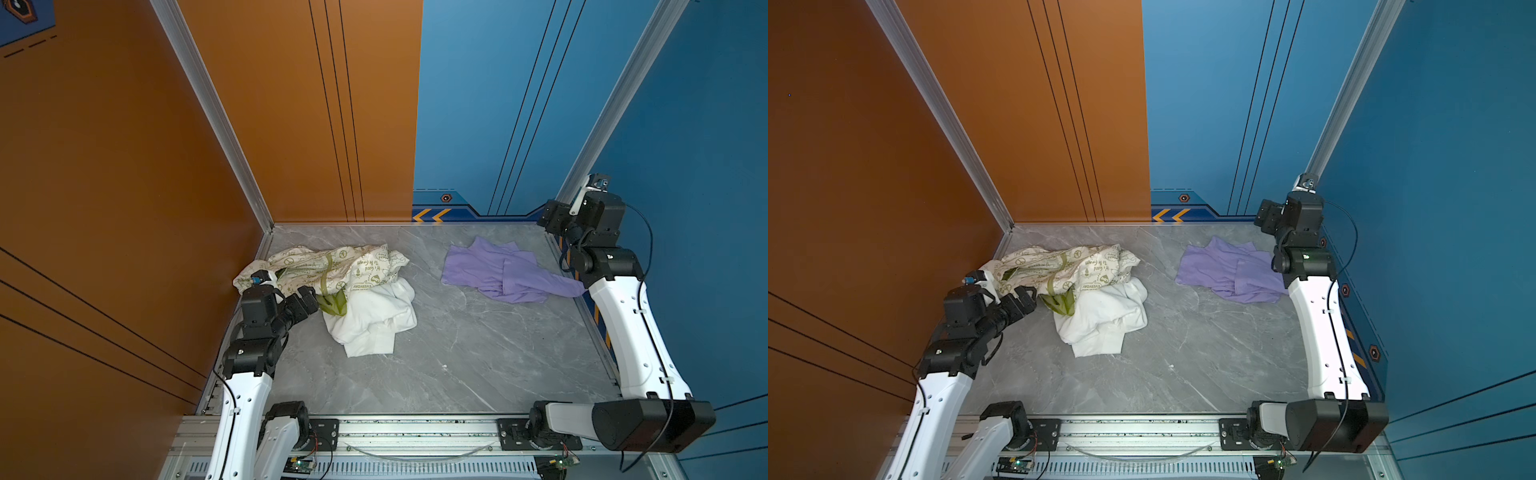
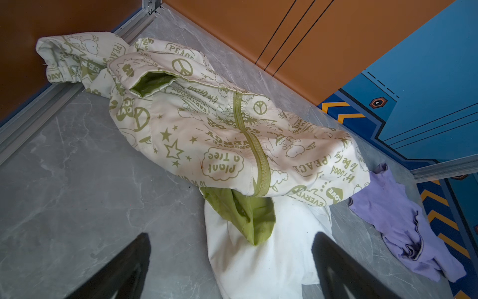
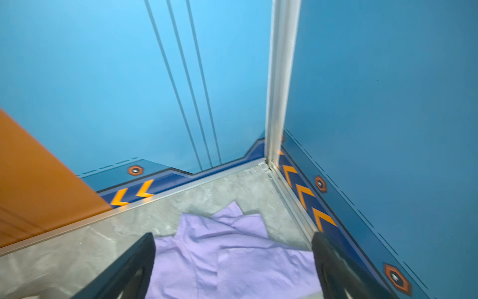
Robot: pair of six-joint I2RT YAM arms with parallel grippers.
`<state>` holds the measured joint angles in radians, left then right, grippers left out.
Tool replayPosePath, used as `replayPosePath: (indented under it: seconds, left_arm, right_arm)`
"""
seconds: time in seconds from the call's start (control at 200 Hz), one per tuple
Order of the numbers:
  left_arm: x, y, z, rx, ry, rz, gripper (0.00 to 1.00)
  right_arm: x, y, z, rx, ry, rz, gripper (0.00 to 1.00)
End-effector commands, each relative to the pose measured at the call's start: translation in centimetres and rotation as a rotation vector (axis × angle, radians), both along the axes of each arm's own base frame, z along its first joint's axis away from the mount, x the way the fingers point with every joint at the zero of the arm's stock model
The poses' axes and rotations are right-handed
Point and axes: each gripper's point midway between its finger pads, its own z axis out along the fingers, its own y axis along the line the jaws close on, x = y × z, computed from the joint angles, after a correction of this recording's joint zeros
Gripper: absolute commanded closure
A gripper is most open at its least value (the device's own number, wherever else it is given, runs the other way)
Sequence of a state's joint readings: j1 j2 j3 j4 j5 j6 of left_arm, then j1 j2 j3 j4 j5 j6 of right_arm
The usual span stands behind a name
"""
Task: Pick out a specific cloth from the pile
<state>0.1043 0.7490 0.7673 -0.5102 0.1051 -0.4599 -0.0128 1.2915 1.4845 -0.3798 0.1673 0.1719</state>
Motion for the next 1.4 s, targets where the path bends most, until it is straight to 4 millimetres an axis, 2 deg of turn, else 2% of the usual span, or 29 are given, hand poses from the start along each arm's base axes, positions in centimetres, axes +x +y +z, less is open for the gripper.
replayPosePath:
  seconds: [0.0,0.065,0.145,0.22,0.28,0.38,0.526,0.731,0.846,1.036,1.231,1.397]
  left_arm:
    - [0.9,0.7,0.0,0.079,-0.036,-0.004,0.02]
    - [1.5,1.2,0.1,0.123,-0.065,-0.003,0.02]
    - [2.2,1.6,0.5,0.186,-0.126,-0.01,0.02]
    - [3.1,2.0,1.0,0.244,-0.205,-0.003,0.02]
    - [3.5,2.4,0.9,0.278,-0.242,0.01,0.02]
    - [4.2,3.1,-0.2,0.315,-0.271,0.04,0.02]
    - [4.7,4.1,-3.5,0.336,-0.249,0.086,0.02]
    - [4.6,5.8,-8.0,0.416,-0.16,0.143,0.02]
    - [5.0,6.0,-9.6,0.407,-0.156,0.16,0.02]
    - [6.4,5.8,-10.5,0.451,-0.184,0.165,0.02]
    - [8.6,3.8,-9.9,0.502,-0.252,0.078,0.02]
    - [9.9,2.0,-11.2,0.519,-0.269,-0.006,0.02]
  right_arm:
    - [-1.1,4.9,1.8,-0.011,-0.103,0.21,0.01]
    - [-2.0,6.9,1.1,-0.041,-0.119,0.282,0.0]
    - [-3.1,8.5,-0.9,-0.047,-0.125,0.348,0.0]
    - [-4.1,9.0,-2.9,-0.028,-0.133,0.373,0.0]
    - [-4.8,9.1,-5.3,-0.015,-0.123,0.379,0.0]
    - [-5.9,8.7,-9.3,-0.015,-0.097,0.365,0.0]
    - [-7.0,7.1,-15.3,-0.033,-0.023,0.293,0.0]
    - [-7.3,4.2,-21.5,-0.044,0.02,0.181,0.0]
    - [-7.0,3.4,-23.6,-0.056,0.049,0.169,0.0]
    - [-5.9,2.9,-25.6,-0.093,0.039,0.175,0.0]
    - [-4.3,3.0,-27.6,-0.119,0.047,0.187,0.0]
    - [-3.1,3.2,-28.9,-0.068,0.047,0.204,0.0]
